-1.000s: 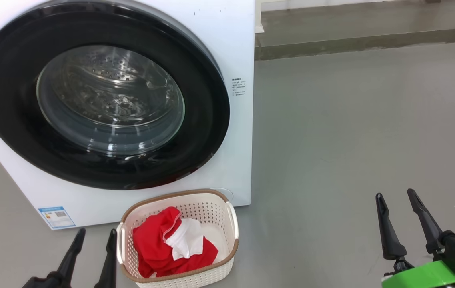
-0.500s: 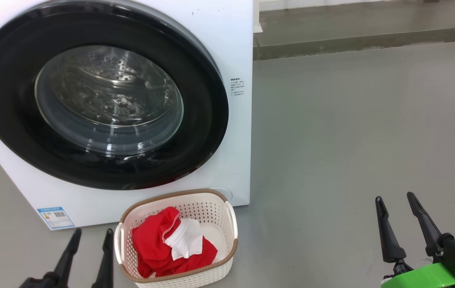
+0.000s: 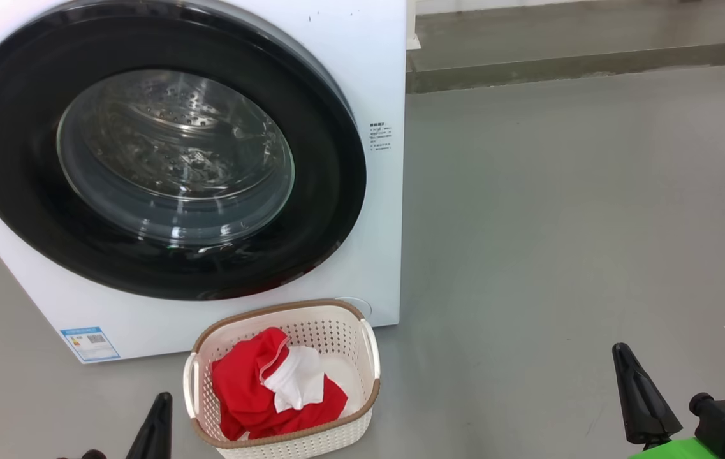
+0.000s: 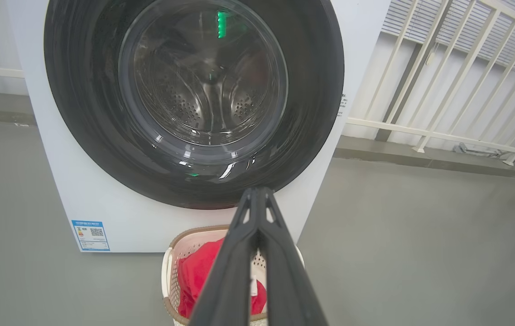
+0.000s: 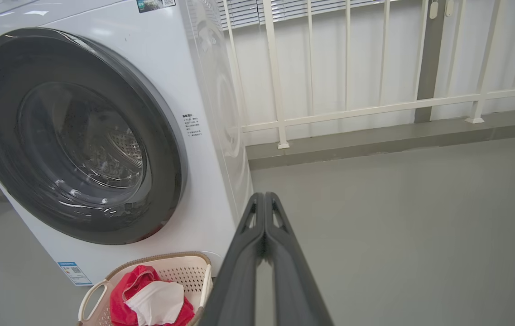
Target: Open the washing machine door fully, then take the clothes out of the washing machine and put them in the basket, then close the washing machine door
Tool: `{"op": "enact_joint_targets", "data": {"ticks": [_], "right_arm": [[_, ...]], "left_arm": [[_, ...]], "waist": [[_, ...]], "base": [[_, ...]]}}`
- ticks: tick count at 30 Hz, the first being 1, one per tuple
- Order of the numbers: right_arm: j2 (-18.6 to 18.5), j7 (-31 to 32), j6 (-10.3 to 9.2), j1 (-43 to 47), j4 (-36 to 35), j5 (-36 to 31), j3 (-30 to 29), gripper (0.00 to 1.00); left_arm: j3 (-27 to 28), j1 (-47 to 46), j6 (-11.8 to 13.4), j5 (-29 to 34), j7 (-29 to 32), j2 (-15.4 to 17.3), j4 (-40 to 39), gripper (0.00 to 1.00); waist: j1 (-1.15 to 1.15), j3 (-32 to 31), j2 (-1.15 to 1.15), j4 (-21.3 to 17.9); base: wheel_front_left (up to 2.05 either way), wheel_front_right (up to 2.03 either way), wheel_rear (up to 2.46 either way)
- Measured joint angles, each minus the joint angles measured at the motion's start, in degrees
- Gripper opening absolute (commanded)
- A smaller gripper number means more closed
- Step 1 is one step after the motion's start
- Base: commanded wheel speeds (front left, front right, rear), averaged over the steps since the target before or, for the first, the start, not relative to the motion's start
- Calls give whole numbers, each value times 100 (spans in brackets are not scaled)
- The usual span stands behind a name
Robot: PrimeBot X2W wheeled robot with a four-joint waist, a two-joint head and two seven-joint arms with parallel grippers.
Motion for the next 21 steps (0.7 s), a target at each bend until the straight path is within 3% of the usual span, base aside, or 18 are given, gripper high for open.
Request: {"op": "enact_joint_targets", "data": {"ticks": [21], "right_arm": [[-3,356,0,-94,100,1313,-25,0]], "left_arm": [[58,-29,0,-1294,304,-18,24,0]], "waist": [[-1,109,0,52]], "base": [[0,0,0]]}}
